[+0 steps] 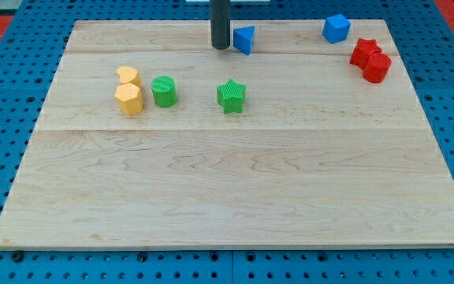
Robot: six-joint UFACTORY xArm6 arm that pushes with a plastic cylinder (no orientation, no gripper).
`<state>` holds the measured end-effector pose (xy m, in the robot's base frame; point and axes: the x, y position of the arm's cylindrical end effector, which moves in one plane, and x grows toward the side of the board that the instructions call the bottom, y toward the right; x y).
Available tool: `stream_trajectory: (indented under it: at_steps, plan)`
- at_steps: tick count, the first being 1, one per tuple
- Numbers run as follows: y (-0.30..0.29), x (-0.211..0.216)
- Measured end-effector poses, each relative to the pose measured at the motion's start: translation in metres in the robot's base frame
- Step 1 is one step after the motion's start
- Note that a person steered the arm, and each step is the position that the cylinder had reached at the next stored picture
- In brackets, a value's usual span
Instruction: Drag the red blocks to the center right side of the board
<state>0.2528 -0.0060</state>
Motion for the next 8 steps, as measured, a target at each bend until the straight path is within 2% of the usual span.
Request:
stream_trajectory:
  at_steps: [1, 3, 4, 7, 8]
  plan:
    - [0.032, -0.004]
    - [0.091, -0.04]
    - [0.069, -0.04]
    - [0.067, -0.045]
    - [0.061, -0.032]
